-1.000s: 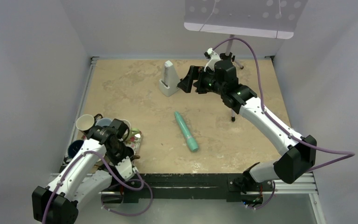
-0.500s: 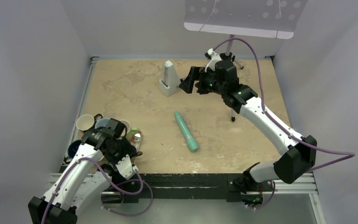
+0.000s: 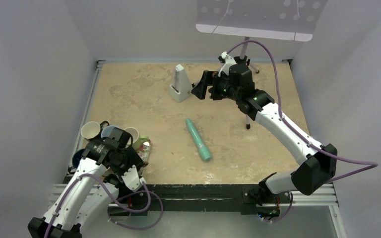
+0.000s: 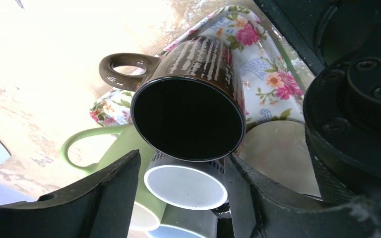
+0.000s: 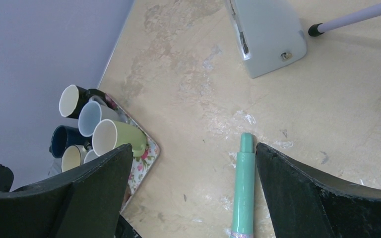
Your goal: Turn the mug right side up
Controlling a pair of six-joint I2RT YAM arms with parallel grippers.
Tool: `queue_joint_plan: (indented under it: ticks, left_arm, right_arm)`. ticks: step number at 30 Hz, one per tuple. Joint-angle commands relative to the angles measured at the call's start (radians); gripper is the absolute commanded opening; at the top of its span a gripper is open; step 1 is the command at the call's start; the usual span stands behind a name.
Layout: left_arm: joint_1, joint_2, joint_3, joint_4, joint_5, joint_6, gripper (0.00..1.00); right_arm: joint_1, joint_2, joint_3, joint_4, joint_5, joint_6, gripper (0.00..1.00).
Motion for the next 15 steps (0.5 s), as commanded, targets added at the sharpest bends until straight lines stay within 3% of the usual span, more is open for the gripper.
queue_joint_plan:
  ticks: [1, 6, 15]
  left_arm:
    - [0.001, -0.039, -0.012, -0.341, -0.068, 0.472, 0.67]
    - [0.000, -0.024, -0.004, -0.267, -0.070, 0.417, 0.67]
    - [0.000, -0.011, 0.203, -0.364, 0.061, 0.239, 0.69]
  right_arm:
    - [-0.005, -0.042, 0.033, 0.003, 0.027, -0.015, 0.99]
    - [-0.006, -0.048, 0.032, 0.002, 0.024, -0.012, 0.99]
    - [-0.006, -0.076, 0.034, -0.018, 0.024, -0.024, 0.98]
